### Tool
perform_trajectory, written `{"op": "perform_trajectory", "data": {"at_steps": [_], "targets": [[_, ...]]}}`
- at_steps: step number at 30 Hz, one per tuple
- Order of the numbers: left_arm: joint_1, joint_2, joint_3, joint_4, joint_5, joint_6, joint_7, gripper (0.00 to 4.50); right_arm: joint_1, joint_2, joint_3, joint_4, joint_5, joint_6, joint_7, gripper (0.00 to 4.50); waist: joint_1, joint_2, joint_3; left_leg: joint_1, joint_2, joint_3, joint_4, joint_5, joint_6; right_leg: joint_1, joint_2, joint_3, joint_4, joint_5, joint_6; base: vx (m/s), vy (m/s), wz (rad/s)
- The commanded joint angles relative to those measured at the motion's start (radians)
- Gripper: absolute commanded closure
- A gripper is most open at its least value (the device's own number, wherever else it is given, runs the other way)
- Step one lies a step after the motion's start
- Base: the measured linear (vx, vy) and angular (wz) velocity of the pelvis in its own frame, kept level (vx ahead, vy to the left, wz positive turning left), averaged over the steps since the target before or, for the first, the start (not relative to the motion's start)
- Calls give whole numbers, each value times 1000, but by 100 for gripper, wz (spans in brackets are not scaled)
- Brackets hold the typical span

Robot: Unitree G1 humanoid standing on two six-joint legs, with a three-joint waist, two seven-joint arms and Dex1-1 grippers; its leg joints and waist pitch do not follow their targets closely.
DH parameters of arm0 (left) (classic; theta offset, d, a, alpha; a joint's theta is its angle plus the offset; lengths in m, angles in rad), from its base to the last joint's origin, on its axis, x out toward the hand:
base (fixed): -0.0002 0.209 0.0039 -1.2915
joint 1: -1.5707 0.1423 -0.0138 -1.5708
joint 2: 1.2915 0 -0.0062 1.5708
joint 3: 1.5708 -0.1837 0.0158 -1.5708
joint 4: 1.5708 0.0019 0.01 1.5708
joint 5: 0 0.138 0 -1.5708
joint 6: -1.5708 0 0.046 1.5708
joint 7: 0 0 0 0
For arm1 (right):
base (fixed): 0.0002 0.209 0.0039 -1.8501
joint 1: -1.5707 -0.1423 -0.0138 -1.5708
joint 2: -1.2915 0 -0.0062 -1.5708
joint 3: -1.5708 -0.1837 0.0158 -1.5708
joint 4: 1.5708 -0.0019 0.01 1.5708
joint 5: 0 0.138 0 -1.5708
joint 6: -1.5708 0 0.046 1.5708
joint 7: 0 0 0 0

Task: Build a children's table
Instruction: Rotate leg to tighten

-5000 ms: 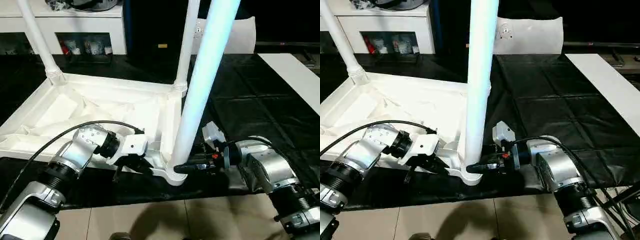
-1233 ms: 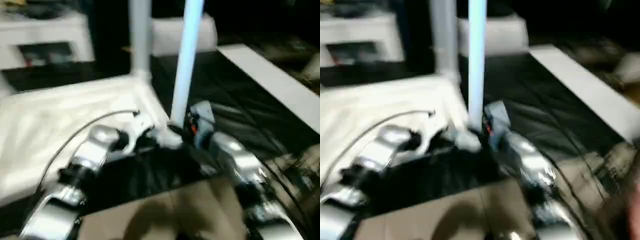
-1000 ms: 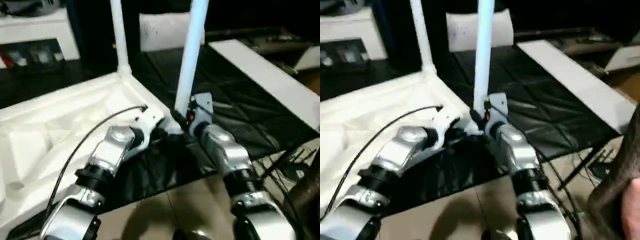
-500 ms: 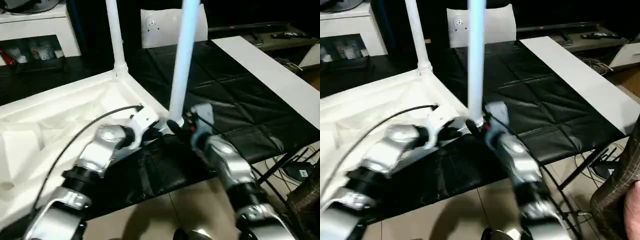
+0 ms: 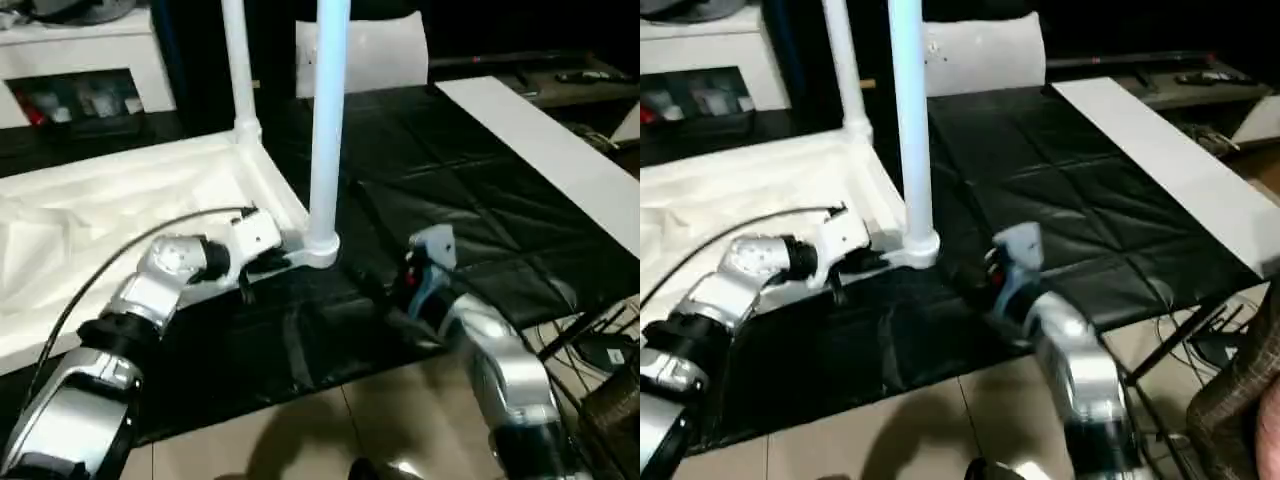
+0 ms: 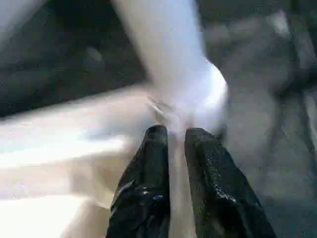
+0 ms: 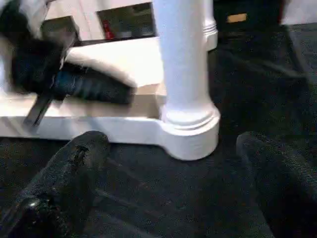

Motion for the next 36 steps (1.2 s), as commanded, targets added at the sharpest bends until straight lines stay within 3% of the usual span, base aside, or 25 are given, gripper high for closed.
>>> {"op": "perform_trajectory", "data": {"at_steps": [1,9,11,12,13,14,15,17,19,20,21,22,23,24,25,26,27,28,29,30,31,32,33,34,36], "targets": [[46,-7,61,-90,-80,29,-3,345,17,4,-5,-58,8,-1,-20,0,11,13,-76,-24,5,23,-73,-46,43,98,-68,57,-68,-406,46,0,0,0],[180,-23,150,-278,-151,167,99,336,52,-21,15,-131,-15,116,-62,0,16,19,-71,-17,-1,28,-73,-74,44,91,-54,48,-87,-456,87,0,0,0],[376,-88,203,-567,-191,284,240,336,83,-34,37,-174,-43,103,-78,0,14,17,-74,-29,23,23,-81,-57,27,106,-67,53,-65,-388,49,0,0,0],[460,-146,221,-676,-175,311,335,336,91,-31,41,-179,-60,93,-93,0,19,4,-69,-82,13,-18,-83,-50,56,142,-86,17,-29,-334,21,0,0,0],[475,-159,225,-693,-173,313,354,336,93,-31,42,-178,-62,90,-95,0,11,36,-69,-70,37,-54,-92,-62,107,130,-70,14,-38,-286,36,12,-48,43],[516,-199,235,-742,-168,332,411,336,97,-31,45,-180,-69,89,-102,0,4,40,-67,-67,49,-74,-94,-86,119,126,-69,14,-32,-269,24,12,-48,43],[553,-232,241,-788,-159,357,464,336,100,-31,47,-188,-71,98,-113,0,-9,56,-63,-70,92,-131,-129,-155,142,131,-51,22,27,-261,1,10,-96,56],[615,-280,233,-865,-142,379,532,336,110,-28,44,-197,-71,100,-130,0,-23,37,-40,-21,137,-203,-169,-239,214,70,-12,65,111,-318,-84,27,-134,60],[636,-299,234,-896,-138,417,562,336,115,-28,44,-195,-79,80,-132,0,-9,21,-26,-49,77,-178,-143,-252,229,87,-36,118,89,-360,-202,47,-218,77],[636,-299,234,-896,-138,417,562,336,115,-28,44,-195,-79,80,-132,0,14,-21,-24,-53,-65,-90,6,-198,123,65,-87,102,-55,-636,-175,43,-223,77],[666,-312,234,-951,-103,486,615,336,129,-29,41,-202,-64,98,-134,0,29,-32,-23,-15,-88,4,137,-107,76,43,-151,45,-120,-916,35,1,-173,49],[676,-321,238,-966,-98,506,636,336,134,-26,37,-206,-57,102,-135,0,36,-46,-31,-42,-76,11,126,-84,74,66,-147,46,-103,-902,160,-23,-156,36],[683,-327,241,-976,-90,515,653,336,140,-17,25,-210,-43,114,-142,0,60,-51,-34,-13,-93,54,64,-125,130,74,-90,142,-97,-899,320,-23,-156,36],[686,-329,242,-979,-86,518,659,336,143,-13,19,-212,-36,119,-145,0,77,-51,-22,0,-75,49,39,-117,169,71,-90,141,-120,-910,395,-34,-164,23],[703,-334,233,-1001,-77,541,682,336,152,-4,6,-217,-44,123,-173,0,89,-38,-37,10,-72,44,17,-116,180,90,-74,120,-123,-834,422,-41,-136,-4],[710,-336,230,-1012,-77,543,691,336,155,-4,6,-218,-50,123,-183,0,89,-2,-54,4,28,9,-38,-95,229,138,-36,37,-143,-555,417,-41,-136,-4],[716,-342,230,-1022,-81,539,699,336,159,-5,7,-222,-51,125,-187,0,110,35,-61,1,216,-74,-100,-133,296,173,-78,73,12,-339,286,-14,-70,-2],[721,-349,232,-1030,-88,541,704,336,166,-3,4,-228,-53,123,-197,0,130,36,-38,16,245,-3,-140,-250,202,87,-105,158,106,-87,30,9,-119,10],[726,-349,228,-1042,-87,546,705,336,173,-5,0,-238,-55,137,-211,0,121,-21,-19,35,132,32,-100,-429,76,81,-108,251,103,-290,66,9,-119,10],[732,-339,220,-1052,-77,543,697,336,181,-8,-3,-248,-48,161,-216,0,159,-55,7,67,-36,89,47,-199,53,-5,-81,252,-110,-1053,321,-4,-149,20],[738,-336,216,-1061,-74,542,692,336,189,-9,-6,-258,-38,176,-214,0,143,-52,11,73,-49,87,82,-131,88,-21,-87,268,-135,-1249,331,20,-66,9],[745,-338,216,-1069,-78,547,693,336,198,-8,-12,-268,-30,177,-212,0,148,-54,-8,31,-60,66,51,-82,112,40,-88,263,-112,-1222,320,20,-66,9],[748,-334,212,-1072,-75,548,690,336,205,-9,-17,-276,-30,173,-212,0,151,-63,-13,10,-57,60,19,-71,106,64,-69,248,-92,-1107,330,0,0,0],[752,-323,204,-1075,-75,549,680,336,220,-11,-18,-289,-32,160,-213,0,158,-47,-30,19,-36,42,-33,-63,105,72,-36,221,-68,-832,308,-50,1,11],[756,-322,202,-1082,-83,556,681,336,233,-9,-13,-299,-31,150,-217,0,129,-21,-38,36,20,17,-73,-131,121,76,-33,176,-64,-547,167,-25,0,6]]}}
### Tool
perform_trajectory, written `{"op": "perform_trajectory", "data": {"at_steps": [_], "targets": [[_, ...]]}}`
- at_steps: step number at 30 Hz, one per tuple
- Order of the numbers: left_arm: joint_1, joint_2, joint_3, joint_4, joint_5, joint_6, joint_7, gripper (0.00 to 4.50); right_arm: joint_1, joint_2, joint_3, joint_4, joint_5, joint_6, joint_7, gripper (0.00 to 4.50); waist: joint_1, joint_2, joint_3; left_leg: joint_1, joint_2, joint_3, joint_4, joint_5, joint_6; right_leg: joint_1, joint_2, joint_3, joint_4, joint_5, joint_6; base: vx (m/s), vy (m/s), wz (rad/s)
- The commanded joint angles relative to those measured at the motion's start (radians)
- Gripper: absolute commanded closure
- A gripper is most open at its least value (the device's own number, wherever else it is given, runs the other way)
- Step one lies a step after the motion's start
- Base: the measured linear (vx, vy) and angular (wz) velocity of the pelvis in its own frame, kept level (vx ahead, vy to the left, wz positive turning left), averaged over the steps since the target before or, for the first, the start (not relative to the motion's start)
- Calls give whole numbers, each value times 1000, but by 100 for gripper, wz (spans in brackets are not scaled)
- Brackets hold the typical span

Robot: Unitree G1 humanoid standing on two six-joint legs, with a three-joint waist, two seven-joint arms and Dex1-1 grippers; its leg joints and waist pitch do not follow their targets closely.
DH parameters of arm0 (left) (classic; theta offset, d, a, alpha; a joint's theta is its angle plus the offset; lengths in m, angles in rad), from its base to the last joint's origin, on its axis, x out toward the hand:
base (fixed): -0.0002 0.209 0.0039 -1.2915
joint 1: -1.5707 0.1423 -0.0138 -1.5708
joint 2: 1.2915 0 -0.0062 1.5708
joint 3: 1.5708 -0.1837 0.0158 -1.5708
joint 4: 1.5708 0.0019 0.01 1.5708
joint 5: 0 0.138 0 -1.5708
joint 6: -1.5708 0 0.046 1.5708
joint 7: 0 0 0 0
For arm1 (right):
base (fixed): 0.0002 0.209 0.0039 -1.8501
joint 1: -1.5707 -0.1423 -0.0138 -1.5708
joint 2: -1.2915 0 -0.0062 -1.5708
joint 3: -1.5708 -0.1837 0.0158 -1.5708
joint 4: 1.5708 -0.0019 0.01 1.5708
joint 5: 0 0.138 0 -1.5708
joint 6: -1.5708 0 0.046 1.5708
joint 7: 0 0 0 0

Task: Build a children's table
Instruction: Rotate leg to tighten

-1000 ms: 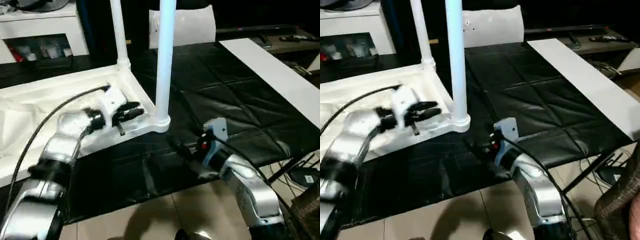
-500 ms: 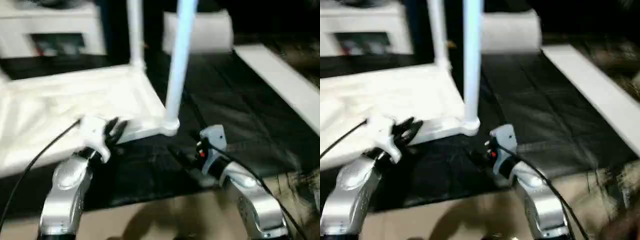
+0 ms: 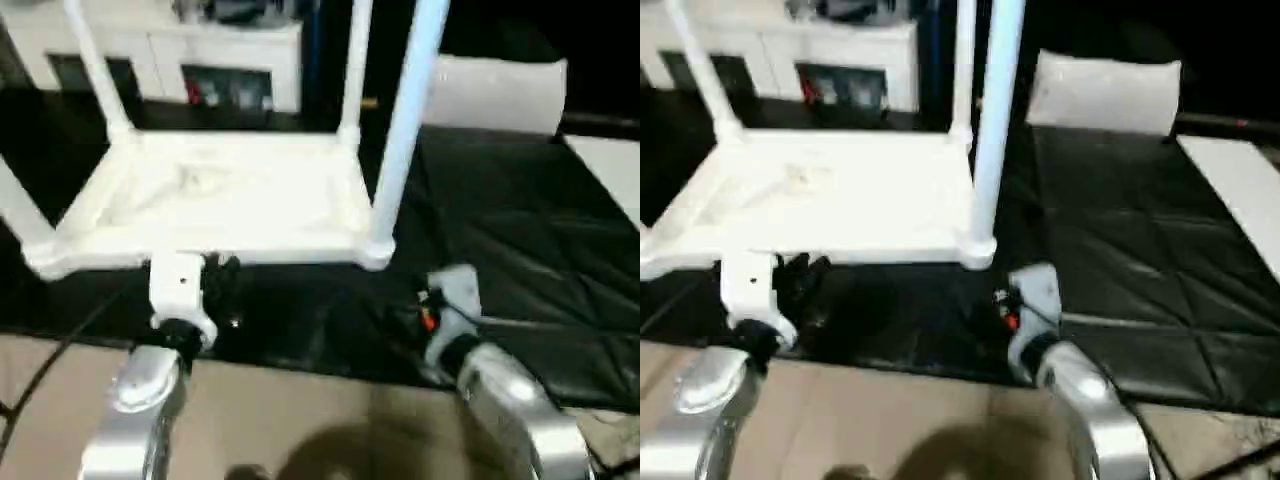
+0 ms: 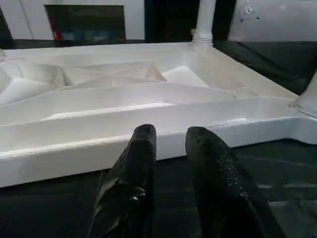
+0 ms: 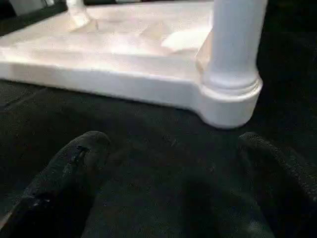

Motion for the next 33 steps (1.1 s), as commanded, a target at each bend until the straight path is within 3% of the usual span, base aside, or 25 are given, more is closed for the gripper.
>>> {"op": "perform_trajectory", "data": {"at_steps": [1,3,4,5,6,7,8,9,10,11,12,14,15,16,17,18,20,22,23,24,26,27,29,30,33], "targets": [[-1,1,-11,-22,-2,19,-2,336,9,3,-3,-37,11,-16,-9,0,-17,16,-43,10,74,-30,-76,-193,66,42,-128,73,-147,-431,112,-39,61,3],[5,10,-17,-27,-4,21,-12,336,17,4,4,-38,0,-30,-21,0,-49,24,-21,42,91,-38,-98,-447,39,45,-131,32,-178,-560,72,-38,61,2],[7,12,-19,-28,-3,20,-15,336,19,7,3,-38,-1,-31,-27,0,-73,33,-13,81,128,-51,-119,-659,42,55,-108,-31,-190,-579,79,-64,61,-1],[11,14,-19,-28,-4,19,-15,336,21,10,-2,-35,-1,-29,-38,0,-26,43,-12,-36,199,-44,-217,-875,20,139,-92,-22,121,-269,20,-64,61,-1],[12,14,-20,-28,-5,18,-15,336,21,11,-2,-34,-2,-30,-40,0,-16,53,0,-17,180,12,-247,-975,21,111,-70,-15,168,-194,1,0,0,0],[13,18,-22,-28,-5,18,-17,336,23,9,-8,-31,-9,-36,-45,0,-7,43,2,-14,188,13,-245,-997,24,123,-81,12,189,-270,13,55,-68,-6],[13,21,-23,-28,-6,19,-18,336,25,11,-18,-30,-10,-41,-49,0,-11,4,-8,44,142,24,-157,-887,24,109,-116,105,104,-586,24,55,-68,-6],[14,23,-24,-28,-6,20,-19,336,26,12,-23,-29,-13,-44,-55,0,-1,-12,7,56,2,32,90,-467,69,62,-252,202,-188,-1088,6,145,-75,-16],[15,25,-27,-28,-5,21,-19,336,27,14,-28,-28,-14,-49,-58,0,15,-19,-8,-16,11,-5,119,-277,102,141,-292,261,-189,-1078,-20,180,-46,-2],[16,26,-28,-28,-4,22,-19,336,28,14,-30,-27,-15,-52,-61,0,52,-12,-14,-75,1,-46,131,-124,116,193,-261,271,-164,-888,-59,180,-46,-2],[17,28,-31,-28,-3,23,-19,336,29,13,-30,-29,-13,-52,-60,0,52,-10,-14,-87,-9,-54,104,-59,116,209,-210,234,-151,-670,-118,131,-26,24],[21,33,-37,-28,-1,23,-21,336,31,8,-22,-35,-15,-53,-58,0,42,30,-35,-49,9,-43,-5,53,109,212,-132,140,-139,-407,-140,139,20,27],[21,34,-38,-28,-1,23,-21,336,32,7,-21,-35,-16,-53,-58,0,12,47,-39,-29,31,-71,-73,52,139,200,-64,73,-111,-282,-63,206,68,16],[25,37,-40,-29,-3,23,-23,336,36,6,-16,-39,-18,-56,-61,0,3,61,-54,37,64,-119,-93,33,207,158,-36,54,-53,-228,-20,254,24,7],[25,37,-41,-30,-4,23,-24,336,37,5,-16,-40,-19,-58,-64,0,-46,48,-95,188,170,-235,-88,31,422,23,-65,51,91,-230,55,254,24,7],[25,38,-43,-31,-3,24,-25,336,38,5,-18,-41,-19,-60,-68,0,-66,44,-102,180,174,-242,-69,168,544,-30,-80,61,136,-194,124,218,-20,8],[22,48,-48,-29,0,23,-36,336,43,7,-22,-46,-18,-61,-76,0,-88,21,-91,129,141,-167,-70,227,571,-81,-91,78,149,-55,133,170,-28,8],[19,53,-52,-26,4,18,-41,336,48,14,-28,-48,-14,-65,-81,0,-108,-8,-60,24,4,-40,-68,81,461,-14,-90,102,-4,125,49,133,-83,2],[17,51,-50,-21,-11,5,-52,336,52,13,-28,-52,-17,-66,-84,0,-87,-54,-48,-18,-87,-7,3,-130,318,73,-154,204,-116,-195,44,134,-98,0],[17,52,-50,-20,-27,-2,-68,336,57,14,-30,-57,-15,-68,-83,0,-71,-39,-52,-54,-68,-68,107,-99,211,143,-265,267,-145,-439,-70,163,-98,-10],[19,59,-50,-23,-78,-20,-122,316,76,16,-43,-74,-1,-74,-78,0,-77,-39,-57,-84,-43,-94,86,84,63,150,-229,213,-94,-146,-137,132,-57,-18],[15,74,-55,-18,-94,-30,-155,316,89,12,-47,-79,-1,-83,-81,0,-89,-19,-61,-95,-27,-96,10,263,26,132,-179,158,-48,218,-147,111,-35,-12],[11,85,-58,-12,-98,-33,-172,316,96,9,-50,-82,-2,-87,-84,0,-115,4,-61,-86,-7,-79,-41,431,47,91,-83,102,-14,462,-78,108,-6,-9],[-3,104,-67,0,-99,-28,-195,316,105,10,-57,-89,6,-82,-88,0,-104,32,-74,-54,20,-90,-29,411,47,73,-96,113,-14,455,-68,119,7,0],[-54,143,-89,52,-110,-24,-279,316,108,-24,-42,-93,0,-82,-58,0,-113,26,-61,-61,27,-85,-57,145,11,88,-116,123,-40,289,-87,48,-2,2]]}}
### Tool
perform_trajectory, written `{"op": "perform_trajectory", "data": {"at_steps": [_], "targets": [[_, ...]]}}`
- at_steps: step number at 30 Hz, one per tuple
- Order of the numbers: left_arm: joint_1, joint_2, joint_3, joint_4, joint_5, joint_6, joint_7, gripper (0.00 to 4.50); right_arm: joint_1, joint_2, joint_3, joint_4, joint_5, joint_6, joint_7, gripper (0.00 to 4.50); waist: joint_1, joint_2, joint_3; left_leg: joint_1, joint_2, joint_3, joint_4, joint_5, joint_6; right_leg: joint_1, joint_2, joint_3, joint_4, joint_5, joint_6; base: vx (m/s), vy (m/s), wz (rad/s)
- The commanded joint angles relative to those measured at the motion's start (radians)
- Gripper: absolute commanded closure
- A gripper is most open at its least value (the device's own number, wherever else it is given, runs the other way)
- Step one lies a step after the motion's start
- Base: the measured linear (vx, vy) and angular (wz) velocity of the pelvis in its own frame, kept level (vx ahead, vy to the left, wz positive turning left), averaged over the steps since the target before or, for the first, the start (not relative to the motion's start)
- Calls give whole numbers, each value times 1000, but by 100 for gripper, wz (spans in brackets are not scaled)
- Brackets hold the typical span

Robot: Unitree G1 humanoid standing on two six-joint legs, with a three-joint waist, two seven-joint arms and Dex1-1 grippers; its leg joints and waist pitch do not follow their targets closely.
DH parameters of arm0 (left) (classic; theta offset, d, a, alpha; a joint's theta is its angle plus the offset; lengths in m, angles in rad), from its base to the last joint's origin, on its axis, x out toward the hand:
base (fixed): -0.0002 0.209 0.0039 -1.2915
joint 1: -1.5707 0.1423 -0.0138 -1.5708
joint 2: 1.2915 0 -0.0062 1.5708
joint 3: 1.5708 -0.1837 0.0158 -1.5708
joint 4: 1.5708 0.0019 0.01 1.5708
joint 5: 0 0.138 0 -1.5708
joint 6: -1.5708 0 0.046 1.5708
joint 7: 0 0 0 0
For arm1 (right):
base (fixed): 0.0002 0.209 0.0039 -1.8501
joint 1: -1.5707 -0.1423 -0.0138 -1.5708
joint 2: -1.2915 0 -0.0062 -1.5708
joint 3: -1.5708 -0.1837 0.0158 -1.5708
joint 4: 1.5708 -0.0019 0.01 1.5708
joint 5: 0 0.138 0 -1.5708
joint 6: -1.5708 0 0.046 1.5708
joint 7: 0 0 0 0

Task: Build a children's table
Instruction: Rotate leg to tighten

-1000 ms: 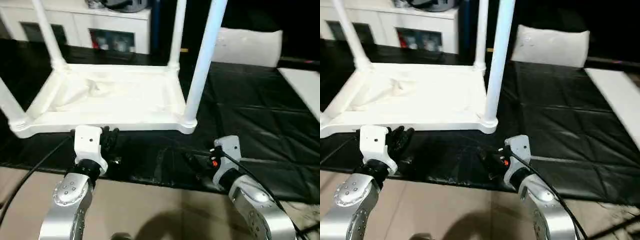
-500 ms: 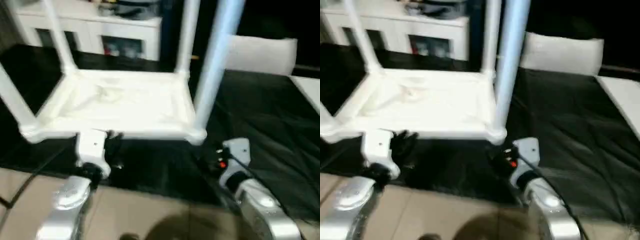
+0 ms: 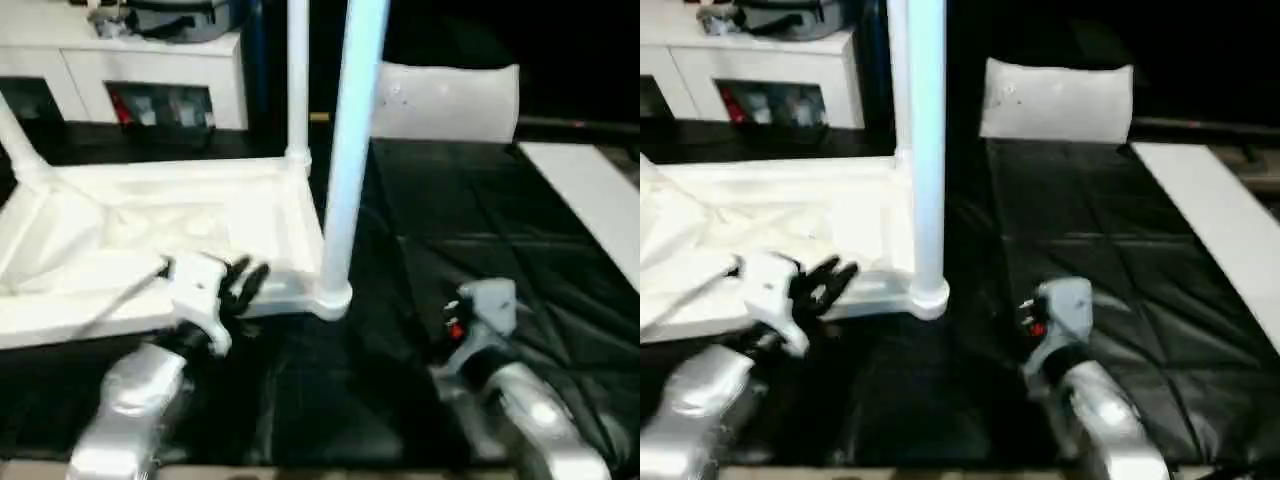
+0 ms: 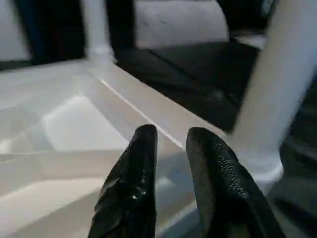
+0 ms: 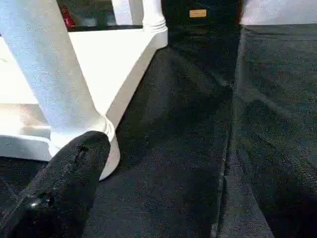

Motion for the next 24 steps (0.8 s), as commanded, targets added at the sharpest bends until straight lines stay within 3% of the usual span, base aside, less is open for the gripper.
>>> {"op": "perform_trajectory", "data": {"at_steps": [1,2,3,5,6,7,8,9,10,12,14,21,24], "targets": [[-41,22,-28,26,-8,6,-66,316,0,-21,-4,-16,-7,-3,16,0,-12,3,-26,3,74,-10,-88,57,-12,55,-98,52,-69,235,-139,0,0,0],[-67,44,-42,56,-10,8,-100,316,-12,-27,-2,-11,-4,-1,30,0,-14,3,-22,5,73,-6,-96,-39,-9,59,-107,58,-79,121,-143,0,0,0],[-105,73,-58,102,-9,10,-140,316,-30,-34,0,-2,-1,6,46,0,-15,5,-11,9,79,-7,-109,-120,-3,50,-110,61,-92,-11,-145,-63,-6,1],[-125,88,-67,127,-11,12,-166,316,-40,-45,8,3,-3,9,61,0,-22,4,-2,16,85,-2,-116,-228,-4,44,-121,66,-109,-215,-149,-71,-12,0],[-148,107,-79,152,-16,14,-201,316,-51,-59,18,7,-9,11,78,0,-24,4,3,15,86,-2,-120,-246,-6,43,-122,67,-115,-269,-144,0,0,0],[-191,130,-89,199,-21,20,-247,305,-67,-82,35,15,-14,7,111,0,-27,0,1,14,88,0,-121,-245,-8,46,-126,68,-118,-319,-134,0,0,0],[-208,138,-93,219,-21,22,-264,294,-72,-88,40,19,-11,6,123,0,-26,2,0,17,87,5,-120,-233,-6,42,-124,69,-121,-333,-125,0,0,0],[-272,170,-112,295,-12,27,-329,287,-97,-109,51,37,-5,5,154,0,-27,-4,-1,19,87,8,-119,-212,0,40,-125,71,-120,-318,-124,0,0,0],[-285,177,-117,311,-9,28,-344,277,-104,-115,54,42,-6,3,159,0,-24,0,-4,23,84,10,-117,-198,1,38,-124,71,-119,-311,-125,0,0,0],[-331,203,-138,370,-1,28,-397,267,-126,-134,62,61,-8,-7,182,0,-23,-5,-7,20,85,15,-117,-163,6,41,-124,70,-115,-257,-137,0,0,0],[-432,237,-168,503,27,5,-467,251,-160,-169,78,78,12,24,253,0,-19,-4,-11,23,88,21,-113,-119,14,39,-122,69,-106,-164,-163,0,0,0],[-545,285,-216,657,21,-8,-643,251,-183,-237,129,71,36,51,367,0,-10,-2,-23,16,95,24,-106,0,42,53,-127,61,-82,75,-218,0,0,0],[-594,276,-222,738,32,-19,-659,268,-195,-241,132,90,28,41,375,0,-10,2,-21,19,97,24,-107,-15,38,52,-129,59,-84,68,-238,0,0,0]]}}
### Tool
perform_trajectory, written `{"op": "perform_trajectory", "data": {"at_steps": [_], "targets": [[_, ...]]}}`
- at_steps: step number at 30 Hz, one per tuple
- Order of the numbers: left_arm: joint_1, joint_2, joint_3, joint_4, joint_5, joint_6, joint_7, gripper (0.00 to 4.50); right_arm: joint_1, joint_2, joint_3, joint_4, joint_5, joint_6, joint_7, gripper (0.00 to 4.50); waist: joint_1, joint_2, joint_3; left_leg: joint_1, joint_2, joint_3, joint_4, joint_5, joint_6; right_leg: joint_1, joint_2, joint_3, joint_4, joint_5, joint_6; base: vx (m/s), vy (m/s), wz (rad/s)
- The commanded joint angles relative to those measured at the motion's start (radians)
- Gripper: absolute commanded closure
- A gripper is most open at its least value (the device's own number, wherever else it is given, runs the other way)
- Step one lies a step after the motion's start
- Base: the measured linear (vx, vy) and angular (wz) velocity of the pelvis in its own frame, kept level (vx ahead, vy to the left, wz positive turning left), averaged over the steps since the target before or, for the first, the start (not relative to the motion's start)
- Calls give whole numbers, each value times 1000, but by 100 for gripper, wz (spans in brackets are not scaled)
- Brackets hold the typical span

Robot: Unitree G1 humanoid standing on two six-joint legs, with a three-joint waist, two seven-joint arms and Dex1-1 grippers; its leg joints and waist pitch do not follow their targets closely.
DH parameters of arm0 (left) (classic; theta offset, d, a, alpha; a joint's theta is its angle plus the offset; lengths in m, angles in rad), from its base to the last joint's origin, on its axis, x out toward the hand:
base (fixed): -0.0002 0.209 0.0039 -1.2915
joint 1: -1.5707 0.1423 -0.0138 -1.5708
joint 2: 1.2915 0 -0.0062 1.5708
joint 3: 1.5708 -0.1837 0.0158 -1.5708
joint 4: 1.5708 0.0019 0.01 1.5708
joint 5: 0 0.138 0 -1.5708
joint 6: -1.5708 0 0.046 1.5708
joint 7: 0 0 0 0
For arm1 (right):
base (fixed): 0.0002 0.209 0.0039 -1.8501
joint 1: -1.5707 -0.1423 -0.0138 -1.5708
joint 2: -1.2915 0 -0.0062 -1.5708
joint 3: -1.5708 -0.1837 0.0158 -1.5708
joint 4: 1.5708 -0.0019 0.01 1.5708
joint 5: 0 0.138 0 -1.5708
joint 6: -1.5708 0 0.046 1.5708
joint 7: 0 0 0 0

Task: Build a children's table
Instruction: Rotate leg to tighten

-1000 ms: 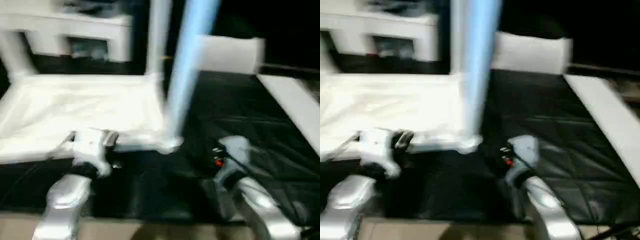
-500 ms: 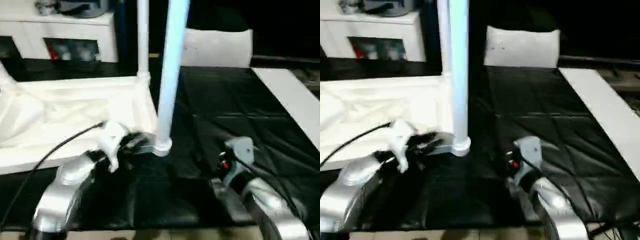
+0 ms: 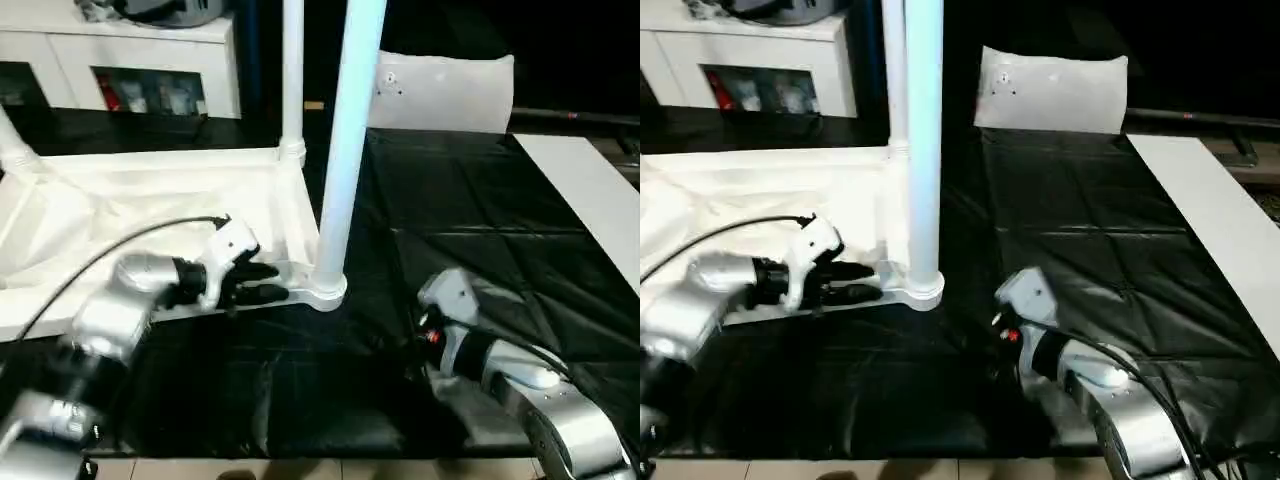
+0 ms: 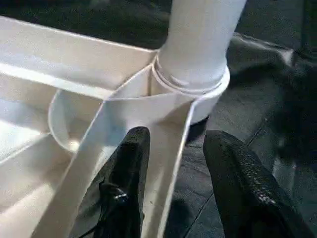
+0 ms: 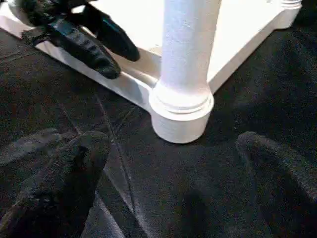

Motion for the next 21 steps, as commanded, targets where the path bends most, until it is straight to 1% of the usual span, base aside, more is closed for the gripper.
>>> {"op": "perform_trajectory", "data": {"at_steps": [1,2,4,5,7,8,9,10,11,12,13,14,15,16,17,18,21], "targets": [[-28,-6,-10,34,10,-16,-10,278,-19,-12,3,10,1,-2,6,0,2,12,-48,-6,73,-16,-74,-44,40,39,-126,62,-69,48,-217,0,0,0],[-37,-9,-12,52,18,-36,-8,278,-21,-12,4,13,-2,-5,7,0,2,10,-48,-5,75,-16,-76,-59,35,40,-129,62,-71,24,-220,0,0,0],[-60,-14,-19,96,33,-69,-15,299,-26,-15,4,16,-1,-2,7,0,3,10,-46,-4,76,-16,-77,-66,31,40,-129,63,-73,3,-219,0,0,0],[-69,-16,-23,114,42,-88,-15,311,-27,-16,5,16,0,-1,7,0,3,13,-47,-4,77,-16,-77,-73,26,41,-130,64,-75,-4,-218,0,0,0],[-87,-19,-43,161,76,-129,-10,327,-30,-20,10,18,-4,-1,11,0,4,12,-47,-3,77,-16,-78,-74,25,40,-130,65,-74,-6,-216,0,0,0],[-90,-18,-51,171,86,-142,-12,343,-31,-21,12,18,-7,-1,12,0,5,11,-45,-3,77,-15,-78,-76,25,41,-130,65,-77,-12,-212,0,0,0],[-94,-18,-56,180,91,-148,-17,343,-32,-21,13,19,-8,-1,14,0,4,12,-45,-5,79,-16,-80,-80,20,42,-131,65,-76,-18,-210,0,0,0],[-97,-18,-61,189,94,-155,-25,361,-33,-20,13,21,-8,-1,15,0,4,11,-45,-4,79,-16,-80,-85,20,40,-130,65,-77,-26,-209,0,0,0],[-100,-19,-62,197,95,-159,-31,361,-33,-19,13,24,-8,-2,15,0,4,12,-45,-2,80,-16,-81,-93,17,40,-133,66,-78,-39,-210,0,0,0],[-103,-20,-63,203,95,-163,-34,370,-34,-18,13,26,-8,-2,15,0,5,13,-45,-2,81,-16,-81,-95,15,38,-133,66,-78,-40,-214,0,0,0],[-101,-19,-63,200,90,-159,-46,370,-33,-17,14,28,-8,-3,14,0,4,12,-44,-3,81,-15,-81,-96,14,39,-134,66,-78,-41,-215,0,0,0],[-102,-21,-61,203,84,-158,-59,388,-33,-17,15,29,-9,-4,13,0,5,12,-45,-3,81,-14,-81,-94,12,39,-134,66,-77,-40,-216,0,0,0],[-102,-22,-59,202,80,-155,-63,388,-33,-17,16,30,-10,-4,13,0,5,10,-44,-3,82,-14,-81,-93,13,39,-134,66,-77,-39,-217,0,0,0],[-101,-23,-54,200,72,-148,-68,404,-33,-18,18,31,-12,-5,13,0,5,11,-45,-3,82,-13,-81,-92,13,38,-134,66,-76,-37,-218,0,0,0],[-106,-26,-50,208,69,-147,-79,404,-35,-18,21,36,-15,-7,12,0,5,10,-44,-3,82,-12,-81,-90,14,38,-134,66,-77,-35,-219,0,0,0],[-108,-26,-51,214,70,-150,-84,418,-35,-17,21,37,-17,-8,12,0,5,11,-44,-3,82,-11,-81,-88,15,37,-133,66,-77,-33,-219,0,0,0],[-113,-28,-45,225,66,-145,-90,418,-38,-16,25,43,-21,-11,12,0,5,11,-45,-2,83,-6,-81,-92,13,36,-133,66,-77,-36,-222,0,0,0]]}}
